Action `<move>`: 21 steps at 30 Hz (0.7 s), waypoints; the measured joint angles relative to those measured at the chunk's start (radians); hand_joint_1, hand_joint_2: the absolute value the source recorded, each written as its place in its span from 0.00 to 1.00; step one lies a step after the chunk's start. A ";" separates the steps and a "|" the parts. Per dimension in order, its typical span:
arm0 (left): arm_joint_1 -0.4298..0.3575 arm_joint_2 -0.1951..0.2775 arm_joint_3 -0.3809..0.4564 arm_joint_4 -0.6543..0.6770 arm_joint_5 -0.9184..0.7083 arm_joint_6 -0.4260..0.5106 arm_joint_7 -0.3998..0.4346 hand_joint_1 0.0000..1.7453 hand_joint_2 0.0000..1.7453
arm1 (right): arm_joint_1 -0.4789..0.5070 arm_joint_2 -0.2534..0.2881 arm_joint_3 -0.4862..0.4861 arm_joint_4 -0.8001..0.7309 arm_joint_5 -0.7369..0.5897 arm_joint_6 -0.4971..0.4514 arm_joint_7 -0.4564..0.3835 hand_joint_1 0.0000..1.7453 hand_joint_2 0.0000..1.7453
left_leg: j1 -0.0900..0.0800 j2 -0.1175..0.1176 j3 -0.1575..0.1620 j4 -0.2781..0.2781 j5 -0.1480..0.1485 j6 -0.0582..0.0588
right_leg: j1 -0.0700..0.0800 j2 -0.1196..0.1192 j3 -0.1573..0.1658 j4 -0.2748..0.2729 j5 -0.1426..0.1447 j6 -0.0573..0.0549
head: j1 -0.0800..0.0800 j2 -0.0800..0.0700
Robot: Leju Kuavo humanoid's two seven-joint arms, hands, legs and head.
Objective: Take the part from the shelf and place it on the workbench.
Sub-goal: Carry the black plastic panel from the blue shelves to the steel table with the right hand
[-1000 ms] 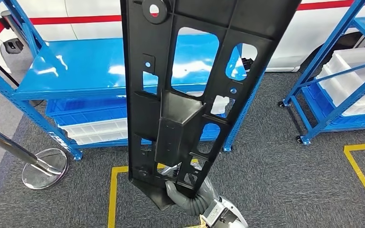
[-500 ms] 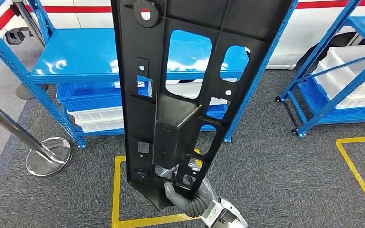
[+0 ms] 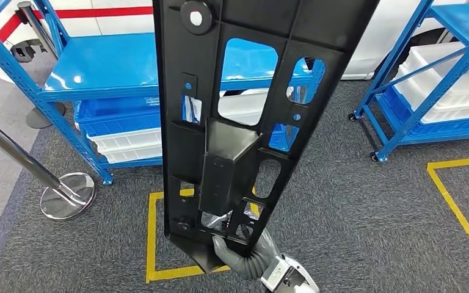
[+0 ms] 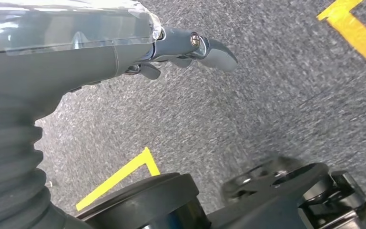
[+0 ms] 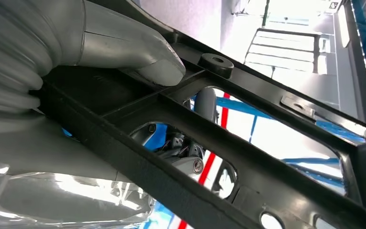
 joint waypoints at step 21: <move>0.013 0.002 -0.003 0.000 -0.014 -0.008 0.015 0.00 1.00 | 0.010 0.002 -0.030 -0.005 -0.006 0.019 0.003 1.00 1.00 | -0.001 0.077 0.143 -0.280 0.089 0.030 | 0.000 -0.064 -0.008 0.041 -0.029 0.041 | 0.000 0.000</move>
